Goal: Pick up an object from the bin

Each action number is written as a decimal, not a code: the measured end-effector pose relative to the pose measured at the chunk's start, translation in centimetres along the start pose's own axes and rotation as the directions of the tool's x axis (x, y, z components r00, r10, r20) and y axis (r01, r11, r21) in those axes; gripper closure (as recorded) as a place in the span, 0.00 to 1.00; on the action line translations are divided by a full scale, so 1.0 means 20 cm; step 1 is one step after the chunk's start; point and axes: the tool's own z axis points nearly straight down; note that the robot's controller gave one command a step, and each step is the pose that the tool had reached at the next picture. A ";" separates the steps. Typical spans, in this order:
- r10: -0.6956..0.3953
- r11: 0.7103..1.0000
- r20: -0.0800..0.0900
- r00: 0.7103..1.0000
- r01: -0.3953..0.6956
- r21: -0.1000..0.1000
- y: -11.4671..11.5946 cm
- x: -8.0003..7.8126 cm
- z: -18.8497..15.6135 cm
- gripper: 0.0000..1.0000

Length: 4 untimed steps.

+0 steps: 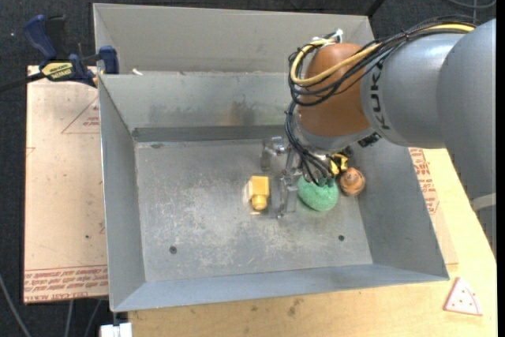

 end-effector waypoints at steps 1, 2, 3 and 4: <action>0.031 1.000 0.000 1.000 -0.031 0.000 0.11 0.11 0.04 0.00; -0.141 0.990 0.003 0.990 0.141 0.000 0.12 0.18 0.05 1.00; -0.141 0.990 0.003 0.990 0.141 0.000 0.12 0.18 0.05 1.00; -0.136 0.991 0.004 0.991 0.136 -0.002 0.07 0.21 0.04 1.00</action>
Offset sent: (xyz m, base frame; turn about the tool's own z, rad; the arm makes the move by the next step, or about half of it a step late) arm -0.0390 0.0213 -0.0097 -0.1446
